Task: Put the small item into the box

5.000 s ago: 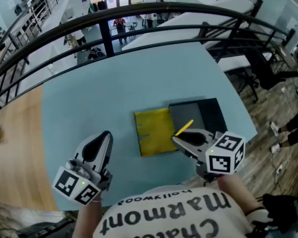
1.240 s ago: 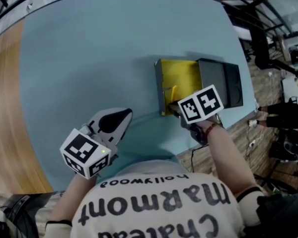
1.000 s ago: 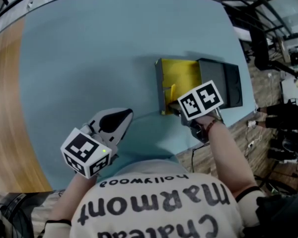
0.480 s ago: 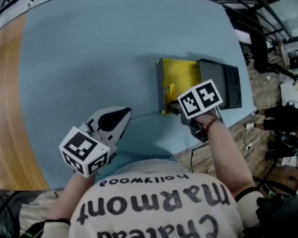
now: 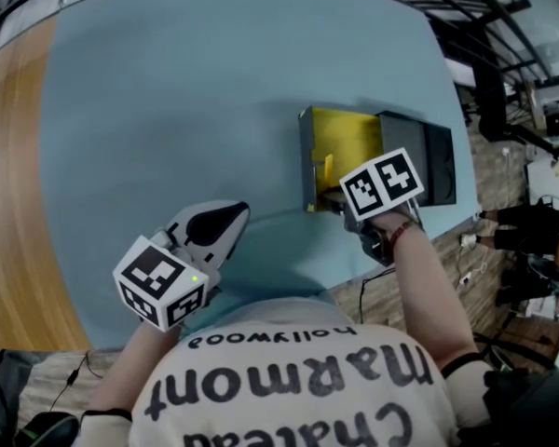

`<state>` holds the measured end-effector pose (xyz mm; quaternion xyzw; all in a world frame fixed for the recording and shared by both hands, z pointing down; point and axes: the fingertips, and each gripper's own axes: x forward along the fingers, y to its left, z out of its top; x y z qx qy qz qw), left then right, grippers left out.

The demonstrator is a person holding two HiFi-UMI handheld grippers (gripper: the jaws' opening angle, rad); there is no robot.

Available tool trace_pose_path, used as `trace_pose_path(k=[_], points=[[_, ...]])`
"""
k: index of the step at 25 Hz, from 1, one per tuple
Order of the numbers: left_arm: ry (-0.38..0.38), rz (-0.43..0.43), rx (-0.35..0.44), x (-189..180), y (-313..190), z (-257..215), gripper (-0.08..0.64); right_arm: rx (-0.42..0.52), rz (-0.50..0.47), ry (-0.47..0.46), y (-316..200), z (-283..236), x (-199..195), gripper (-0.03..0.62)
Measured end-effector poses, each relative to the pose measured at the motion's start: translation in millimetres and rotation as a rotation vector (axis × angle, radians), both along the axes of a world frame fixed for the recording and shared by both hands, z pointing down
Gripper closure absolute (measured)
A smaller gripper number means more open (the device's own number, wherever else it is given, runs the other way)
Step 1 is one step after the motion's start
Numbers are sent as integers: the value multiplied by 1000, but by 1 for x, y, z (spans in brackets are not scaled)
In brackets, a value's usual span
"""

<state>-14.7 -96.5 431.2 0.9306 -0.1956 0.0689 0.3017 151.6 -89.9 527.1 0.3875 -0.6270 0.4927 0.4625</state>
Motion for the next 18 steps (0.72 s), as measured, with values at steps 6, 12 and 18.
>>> trace_pose_path(k=[6,12,18], points=[[0,-1,6,-2,0,-2,558,1,-1,-7,-1,-1,0,514],[3,-9,5,-7,3,-2,558,-63,-1,-10,3,3,0,514],[8,-28,6,-17,5,-3,558,-114,5,-10,4,5,-1,514]])
